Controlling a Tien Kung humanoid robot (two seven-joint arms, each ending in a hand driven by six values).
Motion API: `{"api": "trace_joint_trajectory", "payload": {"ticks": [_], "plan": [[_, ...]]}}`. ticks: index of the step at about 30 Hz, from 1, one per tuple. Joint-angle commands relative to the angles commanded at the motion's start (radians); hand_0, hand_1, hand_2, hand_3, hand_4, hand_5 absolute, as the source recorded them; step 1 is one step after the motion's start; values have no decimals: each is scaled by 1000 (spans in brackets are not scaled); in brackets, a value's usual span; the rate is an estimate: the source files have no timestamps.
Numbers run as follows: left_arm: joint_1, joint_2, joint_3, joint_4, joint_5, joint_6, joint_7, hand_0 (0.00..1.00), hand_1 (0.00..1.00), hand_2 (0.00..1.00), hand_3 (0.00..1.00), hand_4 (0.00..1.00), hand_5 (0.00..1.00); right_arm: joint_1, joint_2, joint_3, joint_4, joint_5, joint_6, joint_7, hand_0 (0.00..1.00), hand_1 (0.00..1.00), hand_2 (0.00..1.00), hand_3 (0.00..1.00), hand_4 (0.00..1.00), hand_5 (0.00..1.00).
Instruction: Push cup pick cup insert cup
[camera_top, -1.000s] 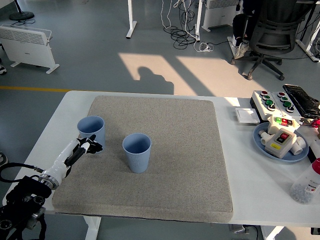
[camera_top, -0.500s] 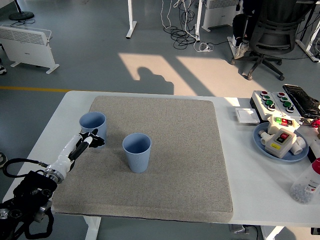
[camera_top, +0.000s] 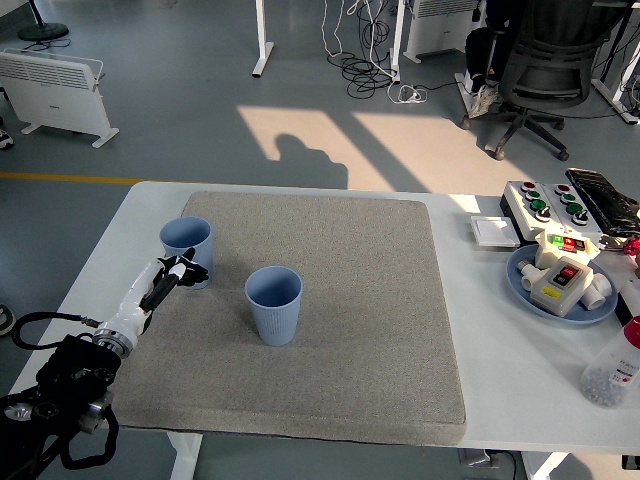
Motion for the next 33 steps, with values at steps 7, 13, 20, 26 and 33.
{"api": "trace_joint_trajectory", "payload": {"ticks": [7, 13, 20, 26, 33], "plan": [[18, 8, -26, -25, 46, -5, 19, 752, 605, 515, 457, 627, 998, 5, -3, -6, -1, 14, -2, 4, 708, 634, 653, 587, 121, 407], [65, 29, -114, -84, 145, -14, 53, 669, 591, 513, 454, 615, 998, 7, -5, -3, -2, 12, -3, 4, 708, 635, 652, 586, 121, 406], [156, 72, -290, -225, 351, -42, 130, 626, 595, 519, 462, 634, 998, 8, -7, 1, -4, 12, -5, 5, 708, 635, 651, 586, 121, 406], [206, 111, -421, -380, 493, -72, 193, 447, 585, 589, 526, 760, 998, 8, -8, 1, -4, 15, -6, 5, 707, 635, 649, 586, 121, 406], [192, 152, -491, -565, 672, -5, 199, 429, 592, 616, 548, 828, 917, 8, -8, 5, -4, 11, -6, 3, 708, 635, 648, 586, 121, 407]]}}
